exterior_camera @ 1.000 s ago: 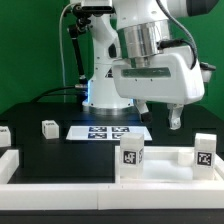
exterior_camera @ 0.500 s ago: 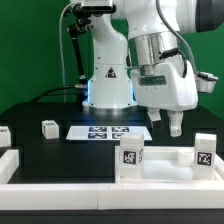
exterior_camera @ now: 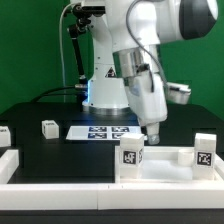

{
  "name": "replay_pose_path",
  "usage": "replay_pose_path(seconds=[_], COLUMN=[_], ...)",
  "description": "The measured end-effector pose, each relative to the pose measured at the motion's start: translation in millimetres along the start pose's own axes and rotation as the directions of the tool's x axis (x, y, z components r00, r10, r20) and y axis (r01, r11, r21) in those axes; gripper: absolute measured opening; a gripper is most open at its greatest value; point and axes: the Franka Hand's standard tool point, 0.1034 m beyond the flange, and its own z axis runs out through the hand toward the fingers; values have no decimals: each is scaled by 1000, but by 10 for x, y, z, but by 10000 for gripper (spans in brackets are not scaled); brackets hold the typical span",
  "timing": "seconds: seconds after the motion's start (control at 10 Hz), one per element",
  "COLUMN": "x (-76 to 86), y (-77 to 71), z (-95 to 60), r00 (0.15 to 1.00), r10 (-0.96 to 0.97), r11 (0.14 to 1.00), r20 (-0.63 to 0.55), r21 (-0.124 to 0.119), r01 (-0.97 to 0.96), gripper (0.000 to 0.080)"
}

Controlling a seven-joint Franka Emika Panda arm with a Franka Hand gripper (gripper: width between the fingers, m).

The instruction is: Assemble square table

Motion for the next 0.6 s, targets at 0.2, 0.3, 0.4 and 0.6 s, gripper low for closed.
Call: replay_pose_path(seconds=[0.2, 0.3, 0.4, 0.6], x=[-48, -150, -213, -206], y=[58, 79, 105, 109], z=[214, 259, 277, 279], r00=[999, 1000, 1000, 1000], r10=[5, 4, -8, -10], r11=[1000, 1000, 999, 999], r20=[-31, -28, -17, -17], r21=[-5, -15, -33, -33], r01=[-5, -4, 7, 9], gripper=[649, 649, 649, 524])
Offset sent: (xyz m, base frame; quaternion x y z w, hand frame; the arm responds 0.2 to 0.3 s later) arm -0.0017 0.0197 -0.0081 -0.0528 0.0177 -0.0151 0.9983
